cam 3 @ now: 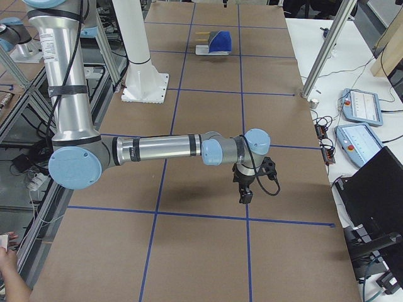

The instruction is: Hang towel on rack

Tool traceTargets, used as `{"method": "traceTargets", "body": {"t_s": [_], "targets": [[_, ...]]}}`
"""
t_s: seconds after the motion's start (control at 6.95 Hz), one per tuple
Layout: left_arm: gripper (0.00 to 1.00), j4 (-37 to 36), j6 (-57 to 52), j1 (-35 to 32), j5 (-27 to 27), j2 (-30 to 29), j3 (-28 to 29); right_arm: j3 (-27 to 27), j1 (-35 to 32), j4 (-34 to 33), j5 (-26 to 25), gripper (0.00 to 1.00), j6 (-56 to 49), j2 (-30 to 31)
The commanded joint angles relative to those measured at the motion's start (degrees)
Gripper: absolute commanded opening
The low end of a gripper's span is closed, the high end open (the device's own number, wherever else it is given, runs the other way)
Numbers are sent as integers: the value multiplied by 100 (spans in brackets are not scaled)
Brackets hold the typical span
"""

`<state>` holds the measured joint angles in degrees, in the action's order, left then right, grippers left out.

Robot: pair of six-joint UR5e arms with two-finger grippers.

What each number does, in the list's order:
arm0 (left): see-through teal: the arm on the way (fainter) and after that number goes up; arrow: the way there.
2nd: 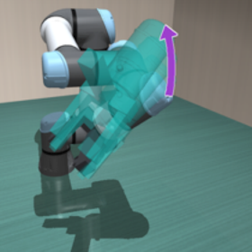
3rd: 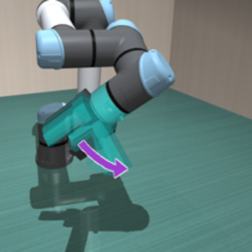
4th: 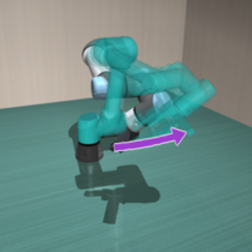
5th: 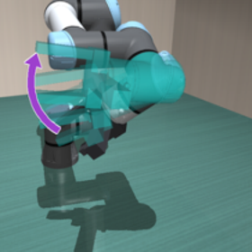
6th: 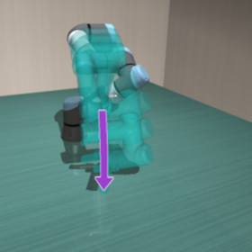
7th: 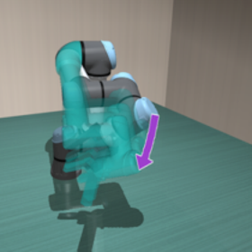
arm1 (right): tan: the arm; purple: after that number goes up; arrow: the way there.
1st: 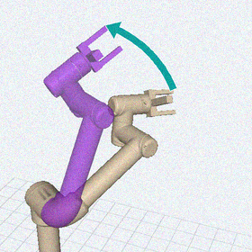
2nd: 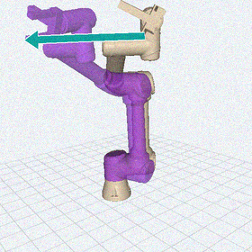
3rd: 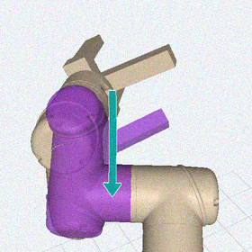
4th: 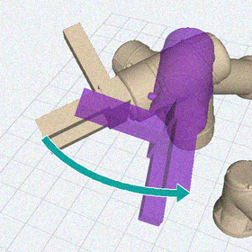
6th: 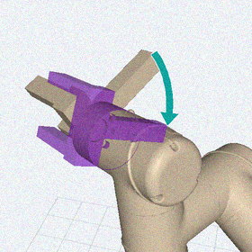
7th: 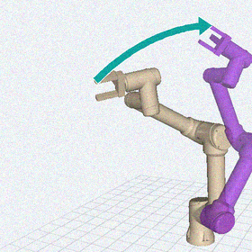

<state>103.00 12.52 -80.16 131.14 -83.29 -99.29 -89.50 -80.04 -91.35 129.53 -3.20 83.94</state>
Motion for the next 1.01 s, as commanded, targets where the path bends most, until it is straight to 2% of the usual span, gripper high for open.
{"method": "traceTargets", "body": {"t_s": [0.0,0.29,0.86], "targets": [[98,-755,-153,-61,333,84,-519,-59,32,-260,-6,100,-84,-26],[98,-738,-153,-201,753,103,-521,-277,50,-522,55,100,-84,-52],[98,-519,-153,-184,668,-2,-557,-656,68,-603,64,100,-75,-70]]}}
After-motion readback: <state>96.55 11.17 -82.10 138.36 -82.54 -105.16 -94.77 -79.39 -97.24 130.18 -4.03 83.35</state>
